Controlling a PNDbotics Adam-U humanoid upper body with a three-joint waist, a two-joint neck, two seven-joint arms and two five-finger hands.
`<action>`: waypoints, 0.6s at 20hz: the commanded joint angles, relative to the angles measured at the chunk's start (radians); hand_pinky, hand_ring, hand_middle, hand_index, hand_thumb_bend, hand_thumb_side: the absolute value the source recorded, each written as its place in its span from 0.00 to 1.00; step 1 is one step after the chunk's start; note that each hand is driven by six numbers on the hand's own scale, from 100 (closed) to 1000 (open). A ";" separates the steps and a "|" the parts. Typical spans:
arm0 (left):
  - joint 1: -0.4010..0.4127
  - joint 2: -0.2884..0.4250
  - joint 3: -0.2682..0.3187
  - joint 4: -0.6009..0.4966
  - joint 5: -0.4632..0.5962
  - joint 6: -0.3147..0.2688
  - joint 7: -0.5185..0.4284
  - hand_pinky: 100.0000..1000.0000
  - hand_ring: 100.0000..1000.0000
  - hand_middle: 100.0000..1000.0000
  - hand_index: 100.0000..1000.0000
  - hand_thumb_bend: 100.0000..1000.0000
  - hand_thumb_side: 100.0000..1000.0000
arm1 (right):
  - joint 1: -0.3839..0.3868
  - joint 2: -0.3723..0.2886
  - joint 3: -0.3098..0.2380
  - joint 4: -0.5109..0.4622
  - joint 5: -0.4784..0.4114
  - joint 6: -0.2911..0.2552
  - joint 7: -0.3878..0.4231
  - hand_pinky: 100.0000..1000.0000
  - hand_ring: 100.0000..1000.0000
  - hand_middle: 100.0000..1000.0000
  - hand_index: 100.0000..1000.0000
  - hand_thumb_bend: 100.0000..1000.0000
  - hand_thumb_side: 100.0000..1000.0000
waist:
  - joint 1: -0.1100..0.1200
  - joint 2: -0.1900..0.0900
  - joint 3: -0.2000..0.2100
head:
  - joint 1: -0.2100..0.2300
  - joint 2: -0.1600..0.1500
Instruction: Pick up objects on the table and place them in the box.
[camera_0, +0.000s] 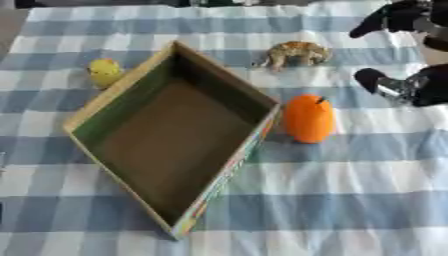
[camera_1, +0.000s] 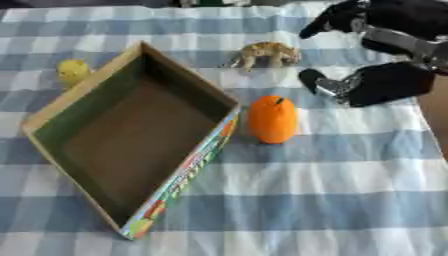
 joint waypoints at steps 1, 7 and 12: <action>-0.012 0.020 0.000 -0.016 0.002 0.001 -0.003 0.43 0.75 0.70 0.76 0.00 0.79 | -0.021 -0.007 0.009 -0.014 -0.007 0.036 0.049 0.83 0.90 0.86 0.96 0.26 0.67 | -0.001 -0.016 0.001 | -0.004 -0.013; -0.015 0.016 -0.002 -0.016 0.005 0.001 -0.005 0.43 0.75 0.70 0.76 0.00 0.79 | -0.035 0.020 0.032 -0.014 -0.008 0.092 0.116 0.84 0.91 0.88 0.98 0.30 0.63 | 0.002 -0.011 0.002 | -0.002 -0.016; -0.016 0.012 -0.004 -0.016 0.007 0.002 -0.006 0.43 0.75 0.70 0.76 0.00 0.79 | -0.044 0.052 0.050 -0.007 0.014 0.123 0.155 0.84 0.93 0.90 1.00 0.33 0.60 | 0.005 -0.009 0.003 | -0.004 -0.018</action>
